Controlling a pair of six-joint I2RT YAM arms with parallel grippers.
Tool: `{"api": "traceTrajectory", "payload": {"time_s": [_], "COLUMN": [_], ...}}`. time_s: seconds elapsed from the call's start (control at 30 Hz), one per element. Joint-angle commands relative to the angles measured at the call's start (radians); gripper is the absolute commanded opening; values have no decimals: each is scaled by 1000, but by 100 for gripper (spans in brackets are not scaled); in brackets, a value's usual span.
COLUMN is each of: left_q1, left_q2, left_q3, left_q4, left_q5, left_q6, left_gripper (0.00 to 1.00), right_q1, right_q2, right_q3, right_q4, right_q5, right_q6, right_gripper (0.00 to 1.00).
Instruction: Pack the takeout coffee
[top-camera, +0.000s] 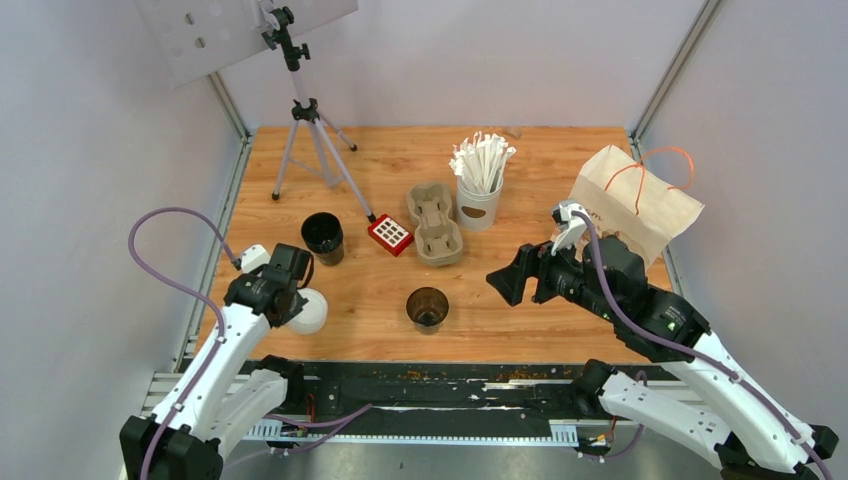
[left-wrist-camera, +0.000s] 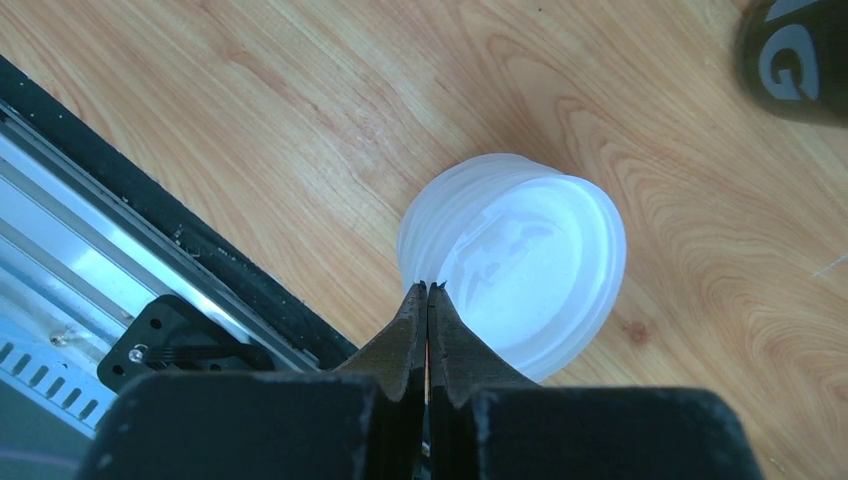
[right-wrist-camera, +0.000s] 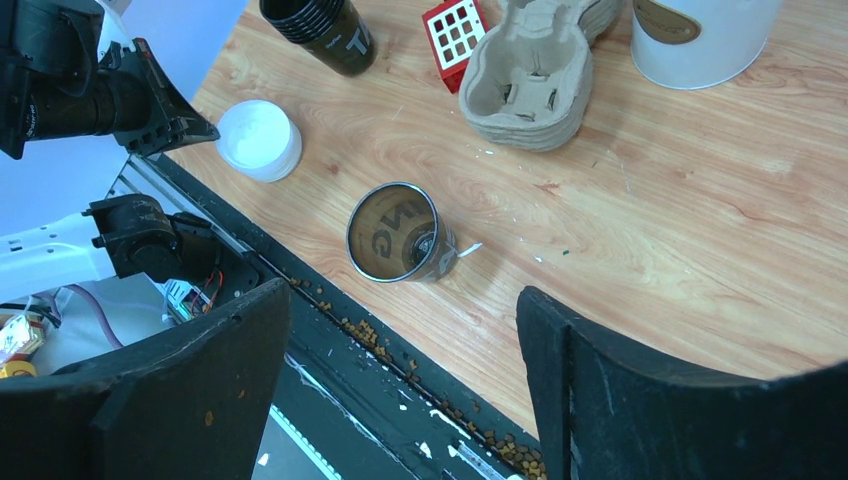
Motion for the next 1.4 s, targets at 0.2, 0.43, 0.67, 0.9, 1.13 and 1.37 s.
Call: {"api": "traceTrajectory", "payload": {"time_s": [0.2,0.43,0.67,0.9,1.13,1.37], "left_q1": [4,4,4,4,4,5], "left_q2": [-52,-64,-68,-74,-95,-128], "left_q3": [79,65,107,154,176,164], "left_q4": [-61,-32,-6,-31,-39,-55], "left_q5": [-14,-6,20,34,55,55], "left_q6": [5,20,35,40,69,97], "left_gripper": [0,0,0,0,0,0], "right_q1": [-2,-2,-2,-2,-2,-2], "right_q2": [8,14,45,54,64,73], "right_q3": [-6,-4,26,46,24,7], "right_q4": [79,73,59,42,58,84], "right_q5": [-18,-18,-68,-73,-134,-152], "right_q6": [2,2,5,3,-4,-4], "right_gripper": [83,83,82,82,83,84]}}
